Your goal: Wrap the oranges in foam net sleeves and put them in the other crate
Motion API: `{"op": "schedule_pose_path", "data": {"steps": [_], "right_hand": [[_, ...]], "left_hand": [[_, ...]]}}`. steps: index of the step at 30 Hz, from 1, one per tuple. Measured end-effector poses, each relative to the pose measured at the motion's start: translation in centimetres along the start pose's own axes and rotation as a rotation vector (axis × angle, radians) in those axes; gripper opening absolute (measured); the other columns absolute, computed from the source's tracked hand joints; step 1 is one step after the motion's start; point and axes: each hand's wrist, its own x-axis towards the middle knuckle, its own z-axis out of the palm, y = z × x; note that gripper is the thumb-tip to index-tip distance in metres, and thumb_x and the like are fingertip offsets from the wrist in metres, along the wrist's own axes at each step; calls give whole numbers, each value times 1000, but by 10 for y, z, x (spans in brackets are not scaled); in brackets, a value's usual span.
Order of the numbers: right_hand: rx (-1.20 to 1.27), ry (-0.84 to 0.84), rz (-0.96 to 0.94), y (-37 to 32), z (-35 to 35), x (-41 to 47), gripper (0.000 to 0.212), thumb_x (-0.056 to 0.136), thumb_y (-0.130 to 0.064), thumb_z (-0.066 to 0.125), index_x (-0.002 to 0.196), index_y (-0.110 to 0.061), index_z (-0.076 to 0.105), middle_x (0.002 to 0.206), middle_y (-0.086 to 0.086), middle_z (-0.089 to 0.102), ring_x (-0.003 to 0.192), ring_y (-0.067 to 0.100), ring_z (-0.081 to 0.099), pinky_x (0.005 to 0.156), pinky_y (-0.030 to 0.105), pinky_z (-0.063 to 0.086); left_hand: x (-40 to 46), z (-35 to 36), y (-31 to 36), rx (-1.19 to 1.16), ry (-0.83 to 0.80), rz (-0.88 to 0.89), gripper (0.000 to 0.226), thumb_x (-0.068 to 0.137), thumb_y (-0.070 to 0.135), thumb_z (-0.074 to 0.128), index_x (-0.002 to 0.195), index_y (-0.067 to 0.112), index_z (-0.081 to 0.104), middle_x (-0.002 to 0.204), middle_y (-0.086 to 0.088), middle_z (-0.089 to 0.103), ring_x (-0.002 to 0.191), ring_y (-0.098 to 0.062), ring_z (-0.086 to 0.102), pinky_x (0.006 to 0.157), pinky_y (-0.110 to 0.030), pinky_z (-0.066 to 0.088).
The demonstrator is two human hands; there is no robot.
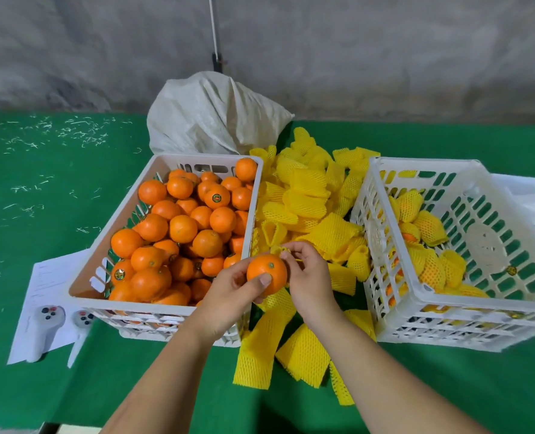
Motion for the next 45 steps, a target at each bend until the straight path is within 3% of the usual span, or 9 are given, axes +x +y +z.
{"op": "schedule_pose_path", "data": {"steps": [6,11,19,23,26,30,36,41,45], "right_hand": [[-210,-9,-153,-1,-10,1,30,100,-11,64,125,-27,67,106,-12,59,101,8,60,85,29,56],[-480,38,-282,1,-17,-3,19,97,-12,67,112,-22,73,110,-8,52,100,7,55,79,20,48],[-200,119,-229,-4,-24,-12,20,105,-23,52,112,-36,65,84,-19,62,66,3,56,57,12,39],[-182,33,-218,-16,-27,-1,24,103,-34,53,125,-34,64,106,-20,63,95,-2,60,76,16,48],[-225,-106,-141,-18,-36,12,26,103,-29,60,128,-32,66,125,-10,62,115,2,58,96,28,52],[-333,-155,-237,-20,-47,23,22,104,-19,55,118,-32,67,120,-11,58,111,-1,56,87,23,49],[-508,-122,-537,-28,-36,4,26,101,-27,50,122,-24,64,119,-11,56,108,7,57,83,17,51],[-499,-97,-545,-34,-33,6,28,94,-2,61,119,-12,69,118,0,60,107,15,59,84,33,54],[-568,-31,-657,-35,-30,1,23,92,-1,64,112,-11,71,113,2,62,103,19,61,77,34,57]], "left_hand": [[-1,4,0,-43,36,26,66,76,64,74,132,31,64,118,4,72,101,-18,70,81,-28,58],[-4,-2,-3,-56,-77,57,85,74,55,81,151,41,47,138,8,59,116,-12,69,88,-27,58],[5,7,-1,104,-62,152,69,71,58,84,127,52,45,138,8,48,107,-13,67,77,-28,58],[22,17,1,206,-91,213,82,77,51,89,138,53,35,125,25,52,100,-6,69,74,-25,58],[34,22,0,289,-83,211,108,80,48,91,160,47,19,142,33,45,121,-3,63,90,-22,57],[36,30,-6,447,76,285,95,77,78,75,154,53,25,149,30,34,136,-3,46,107,-30,52],[35,25,-12,258,165,331,76,85,68,74,141,64,24,145,14,38,126,-21,58,99,-35,56],[35,13,-16,375,65,425,86,94,37,70,160,45,15,152,22,22,145,8,27,110,-6,30],[38,19,-16,282,201,375,81,93,43,78,159,39,31,146,30,34,141,11,36,110,-4,30]]}}
